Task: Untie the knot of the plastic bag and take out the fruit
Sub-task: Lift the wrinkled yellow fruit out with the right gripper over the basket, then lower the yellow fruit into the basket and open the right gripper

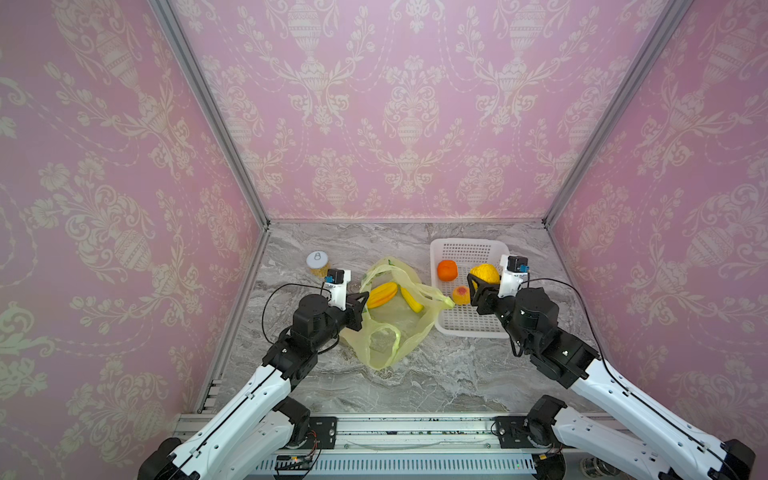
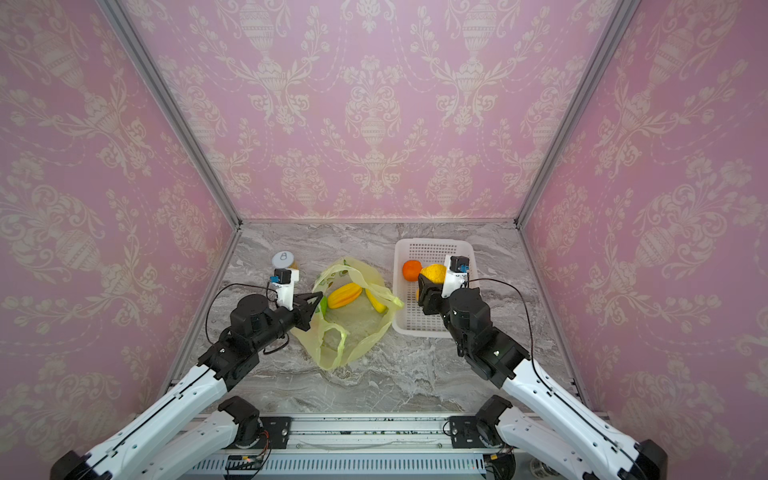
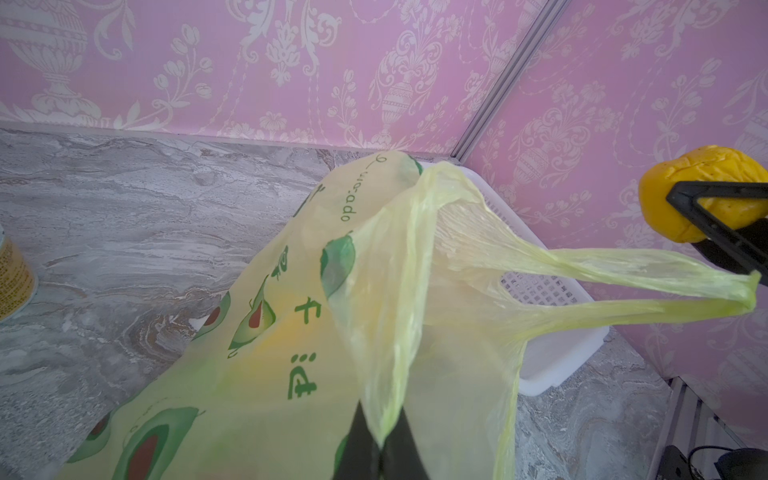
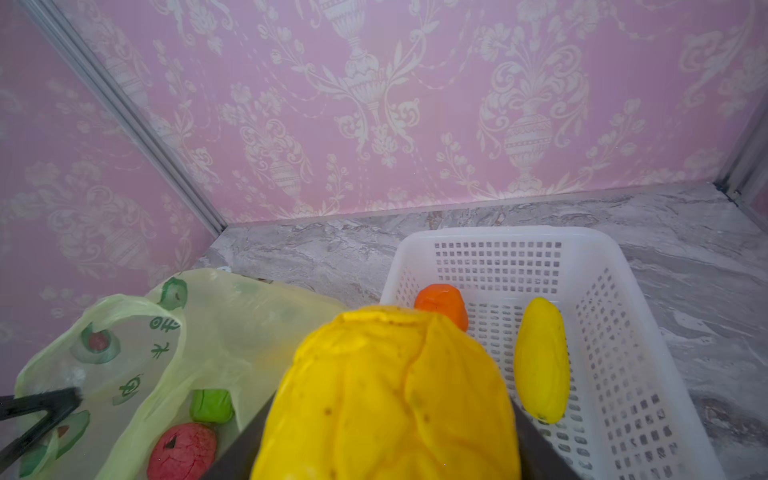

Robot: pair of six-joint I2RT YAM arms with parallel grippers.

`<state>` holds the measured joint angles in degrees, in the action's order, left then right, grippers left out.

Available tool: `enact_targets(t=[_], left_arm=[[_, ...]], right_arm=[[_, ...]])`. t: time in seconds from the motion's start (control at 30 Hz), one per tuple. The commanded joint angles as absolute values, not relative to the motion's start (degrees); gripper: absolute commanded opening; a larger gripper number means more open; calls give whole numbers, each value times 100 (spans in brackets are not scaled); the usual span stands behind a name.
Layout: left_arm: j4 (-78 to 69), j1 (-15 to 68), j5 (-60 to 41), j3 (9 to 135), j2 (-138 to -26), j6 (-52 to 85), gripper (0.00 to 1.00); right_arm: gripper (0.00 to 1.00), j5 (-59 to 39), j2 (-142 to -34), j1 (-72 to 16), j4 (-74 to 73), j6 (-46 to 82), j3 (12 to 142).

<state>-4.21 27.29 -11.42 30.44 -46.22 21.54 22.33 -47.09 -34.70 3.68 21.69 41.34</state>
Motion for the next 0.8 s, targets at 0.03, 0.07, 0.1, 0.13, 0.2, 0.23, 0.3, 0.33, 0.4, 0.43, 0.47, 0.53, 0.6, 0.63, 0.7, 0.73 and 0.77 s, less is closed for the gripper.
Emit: enact_targets(t=[0.03, 0.07, 0.1, 0.13, 0.2, 0.23, 0.3, 0.33, 0.4, 0.43, 0.47, 0.53, 0.6, 0.63, 0.7, 0.73, 0.77], left_arm=[[-396, 2768, -1099, 2989, -4555, 2153, 3], [-400, 2764, -1099, 2988, -4553, 2154, 3], [-404, 2762, -1097, 2988, -4561, 2153, 3], [-412, 2767, -1113, 2989, -4577, 2162, 3], [-413, 2765, -1121, 2997, -4597, 2162, 3], [-413, 2768, -1132, 2997, -4599, 2162, 3], [-413, 2762, -1142, 2997, -4598, 2162, 2], [-413, 2764, -1143, 2997, -4595, 2162, 2], [-420, 2760, -1117, 2983, -4580, 2162, 3], [-421, 2768, -1116, 2981, -4588, 2162, 3], [-437, 2768, -1123, 2979, -4599, 2171, 3], [-456, 2764, -1150, 2979, -4646, 2184, 3], [-465, 2765, -1160, 2988, -4684, 2183, 2], [-466, 2768, -1162, 2992, -4692, 2180, 3], [-457, 2766, -1161, 2997, -4680, 2180, 2], [-457, 2767, -1148, 2988, -4676, 2172, 3], [-455, 2768, -1128, 2988, -4667, 2163, 3]], right_arm=[[18, 1672, -5257, -2804, 469, 2573, 4119], [18, 1511, -5475, -2653, 429, 2610, 4154], [17, 1369, -5734, -2494, 393, 2646, 4199], [17, 1282, -5964, -2398, 349, 2645, 4247], [16, 1230, -6541, -2247, 325, 2623, 4430], [16, 1210, -6789, -2199, 341, 2582, 4547], [16, 1227, -7364, -2138, 464, 2461, 4879], [16, 1291, -7593, -2119, 530, 2397, 5043], [17, 1442, -8141, -2037, 686, 2293, 5395], [18, 1454, -8348, -1987, 702, 2244, 5527], [18, 1421, -8621, -1900, 704, 2209, 5689], [17, 1311, -9120, -1708, 677, 2147, 6011], [15, 1118, -9673, -1485, 664, 2134, 6387], [14, 1016, -9888, -1409, 668, 2143, 6535], [15, 802, -10334, -1259, 620, 2164, 6878], [16, 744, -10509, -1212, 659, 2192, 7011], [16, 684, -10696, -1175, 731, 2206, 7150]])
